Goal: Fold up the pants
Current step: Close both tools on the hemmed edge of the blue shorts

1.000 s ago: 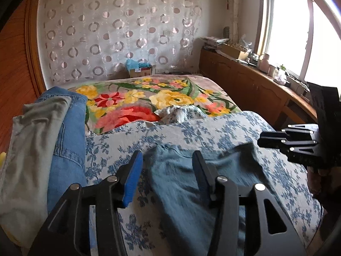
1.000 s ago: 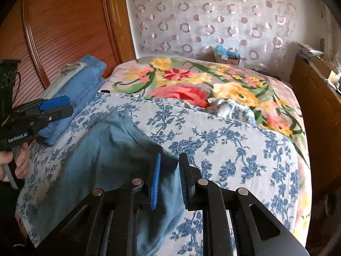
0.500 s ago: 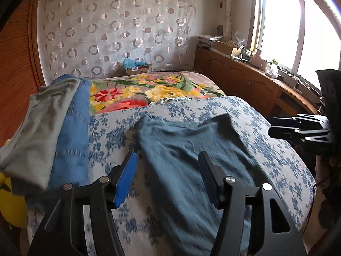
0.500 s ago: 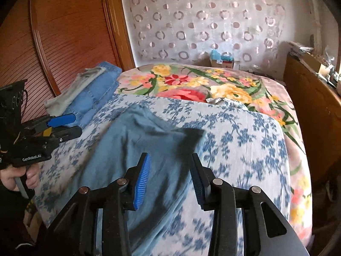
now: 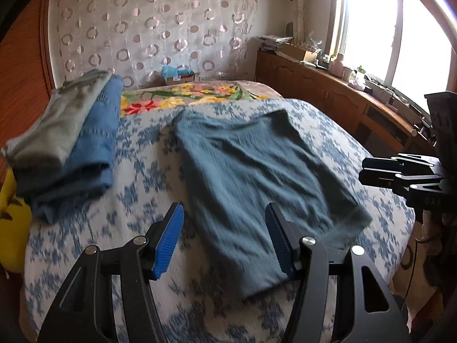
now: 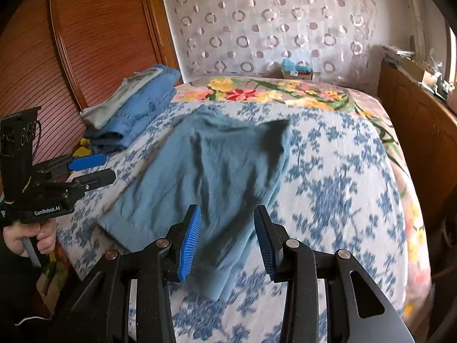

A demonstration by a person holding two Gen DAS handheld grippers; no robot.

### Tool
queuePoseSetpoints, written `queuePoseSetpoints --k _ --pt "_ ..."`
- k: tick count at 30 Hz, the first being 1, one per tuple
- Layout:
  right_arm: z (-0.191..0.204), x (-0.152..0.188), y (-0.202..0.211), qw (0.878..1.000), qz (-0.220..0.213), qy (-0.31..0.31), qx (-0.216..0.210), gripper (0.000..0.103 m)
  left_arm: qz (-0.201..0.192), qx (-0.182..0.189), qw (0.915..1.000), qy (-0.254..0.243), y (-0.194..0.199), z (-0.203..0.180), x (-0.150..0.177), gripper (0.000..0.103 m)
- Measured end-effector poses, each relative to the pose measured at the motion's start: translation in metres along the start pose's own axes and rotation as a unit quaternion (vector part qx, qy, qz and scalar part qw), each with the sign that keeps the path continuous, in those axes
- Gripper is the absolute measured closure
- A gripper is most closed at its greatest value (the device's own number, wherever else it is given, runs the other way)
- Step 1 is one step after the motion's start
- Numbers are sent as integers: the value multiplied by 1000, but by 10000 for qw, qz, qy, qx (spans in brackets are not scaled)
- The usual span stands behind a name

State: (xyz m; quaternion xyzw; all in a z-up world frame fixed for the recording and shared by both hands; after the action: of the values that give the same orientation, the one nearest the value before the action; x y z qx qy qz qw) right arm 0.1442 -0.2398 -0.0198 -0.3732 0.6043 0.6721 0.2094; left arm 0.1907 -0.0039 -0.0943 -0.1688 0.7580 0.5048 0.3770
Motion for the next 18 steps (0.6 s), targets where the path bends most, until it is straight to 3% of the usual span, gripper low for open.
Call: queuePoseSetpoints --k 18 --pt "12 55 -7 9985 362 -376 151 63 422 2 9986 334 -16 -7 56 44"
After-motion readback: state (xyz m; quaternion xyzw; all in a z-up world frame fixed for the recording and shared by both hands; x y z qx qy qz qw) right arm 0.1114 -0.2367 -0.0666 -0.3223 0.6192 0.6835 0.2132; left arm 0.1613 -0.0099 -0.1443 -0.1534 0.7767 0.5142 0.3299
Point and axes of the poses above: each gripper's, at about its wrist camera, not at the fingertips, and y roughly against the way its jaws point, z to its left, x to its underside, the point moved 4 cm from there along -y, roughly the way its jaws point, and after that the axes turned 11 degrees about x, right-handed, at the moved point
